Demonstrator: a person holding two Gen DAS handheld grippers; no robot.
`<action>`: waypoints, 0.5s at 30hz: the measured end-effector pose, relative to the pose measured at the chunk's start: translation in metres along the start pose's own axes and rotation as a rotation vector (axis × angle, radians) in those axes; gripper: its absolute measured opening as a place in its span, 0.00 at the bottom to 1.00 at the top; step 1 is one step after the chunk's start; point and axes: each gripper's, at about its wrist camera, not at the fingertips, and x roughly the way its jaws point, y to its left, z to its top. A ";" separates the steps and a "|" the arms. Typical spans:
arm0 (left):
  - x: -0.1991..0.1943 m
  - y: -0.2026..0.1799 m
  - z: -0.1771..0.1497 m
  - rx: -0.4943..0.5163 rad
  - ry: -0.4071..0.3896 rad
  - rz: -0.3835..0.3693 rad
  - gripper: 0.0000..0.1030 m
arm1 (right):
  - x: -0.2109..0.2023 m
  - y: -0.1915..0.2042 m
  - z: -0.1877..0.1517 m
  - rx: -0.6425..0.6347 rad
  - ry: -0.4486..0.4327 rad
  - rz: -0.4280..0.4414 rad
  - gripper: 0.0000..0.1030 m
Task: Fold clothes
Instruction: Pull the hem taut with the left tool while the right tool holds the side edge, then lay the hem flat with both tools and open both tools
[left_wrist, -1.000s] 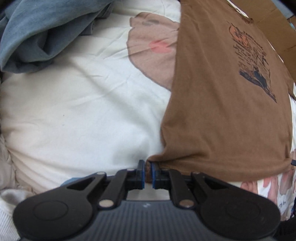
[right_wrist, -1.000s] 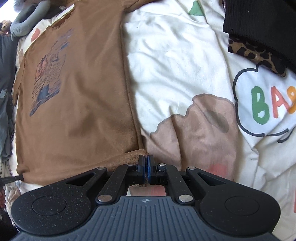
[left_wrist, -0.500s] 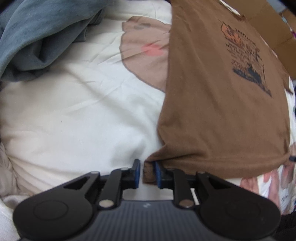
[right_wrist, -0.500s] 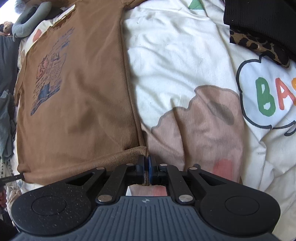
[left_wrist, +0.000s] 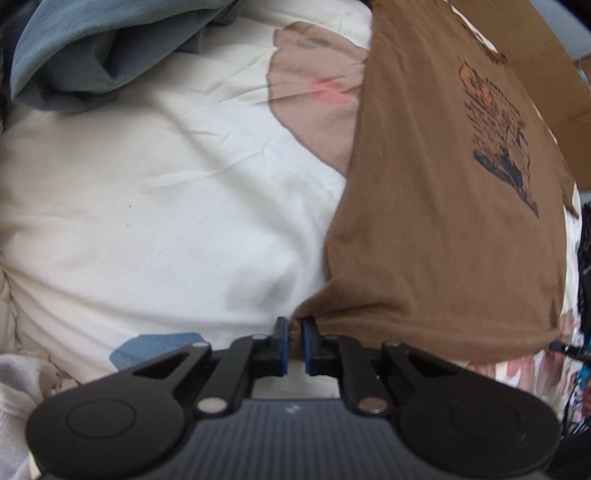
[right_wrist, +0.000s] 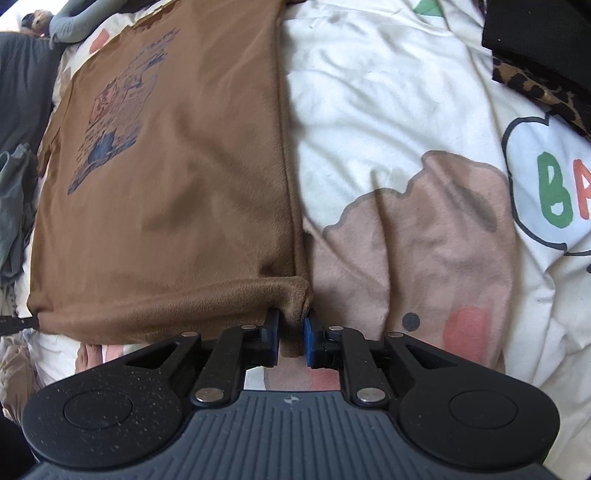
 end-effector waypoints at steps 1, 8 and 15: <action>-0.002 -0.002 0.000 0.011 0.003 0.009 0.06 | -0.001 -0.001 -0.001 0.007 -0.003 0.007 0.08; -0.032 -0.016 -0.005 0.034 0.028 0.035 0.05 | -0.030 0.008 0.001 -0.023 0.031 0.008 0.05; -0.092 -0.035 0.002 -0.014 -0.031 -0.015 0.04 | -0.096 0.027 0.014 -0.053 0.004 0.068 0.04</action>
